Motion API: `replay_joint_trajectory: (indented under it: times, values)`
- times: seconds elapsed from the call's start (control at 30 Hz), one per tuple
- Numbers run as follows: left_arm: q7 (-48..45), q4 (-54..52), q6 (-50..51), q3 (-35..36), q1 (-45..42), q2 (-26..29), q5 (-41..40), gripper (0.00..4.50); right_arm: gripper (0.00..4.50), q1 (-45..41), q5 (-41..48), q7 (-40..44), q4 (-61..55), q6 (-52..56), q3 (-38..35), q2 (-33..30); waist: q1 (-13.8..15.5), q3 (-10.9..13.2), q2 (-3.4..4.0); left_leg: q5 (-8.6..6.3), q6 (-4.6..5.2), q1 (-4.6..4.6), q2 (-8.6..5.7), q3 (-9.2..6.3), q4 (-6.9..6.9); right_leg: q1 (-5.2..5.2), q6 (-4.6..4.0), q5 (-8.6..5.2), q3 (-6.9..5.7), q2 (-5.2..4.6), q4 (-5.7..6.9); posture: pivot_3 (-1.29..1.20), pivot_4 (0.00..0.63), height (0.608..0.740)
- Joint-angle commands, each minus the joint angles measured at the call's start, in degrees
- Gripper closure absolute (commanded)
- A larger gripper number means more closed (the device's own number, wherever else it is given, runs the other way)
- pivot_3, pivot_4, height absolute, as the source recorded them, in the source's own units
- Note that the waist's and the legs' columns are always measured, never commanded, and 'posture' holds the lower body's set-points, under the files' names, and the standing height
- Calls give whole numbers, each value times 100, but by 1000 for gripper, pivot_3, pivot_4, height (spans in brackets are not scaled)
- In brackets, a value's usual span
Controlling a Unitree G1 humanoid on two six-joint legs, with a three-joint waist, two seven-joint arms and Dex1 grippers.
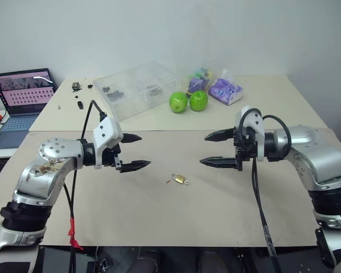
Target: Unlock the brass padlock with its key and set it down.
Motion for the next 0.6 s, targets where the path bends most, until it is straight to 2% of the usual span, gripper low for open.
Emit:
replay_joint_trajectory:
  times: [0.03, 0.23, 0.37, 0.5, 0.6]
  values:
    - [-61, 137, -145, 23, -270, 13, 70, 34, 0, -144, -82, -22, -36, -164, -99, -56, 2, 0, 0, 0, 0, 0, 0, 0, 0, 0, 0, 0, 0, 0, 0, 0, 150, 740]
    - [-470, 959, -605, -627, -889, -321, 467, 34, 0, 41, 36, -347, -407, 187, -349, -135, 39, 1, -2, 0, 0, 2, 7, 6, 3, 0, -15, 12, -2, 15, 0, 0, 150, 740]
    - [-1186, 1977, -1732, -1385, -1337, -873, 989, 34, 0, 660, 225, -799, -1165, 626, -893, -332, 93, 0, -6, 1, -3, -1, 12, 14, 6, -2, -17, 13, -7, 16, -2, 0, 150, 740]
    - [-1561, 2943, -2618, -1746, -1694, -1268, 1392, 34, 0, 1168, 403, -1173, -1738, 960, -1351, -447, 103, 2, -10, 1, -3, -11, 16, 40, 13, -11, -27, 20, -11, 12, -7, 0, 150, 740]
    - [-1900, 4169, -3560, -1989, -2205, -1804, 1688, 34, 0, 1641, 670, -1535, -2282, 1399, -1877, -514, 120, 5, -15, -4, 4, -9, 20, 51, 18, -10, -26, 24, -7, 9, -8, 0, 150, 740]
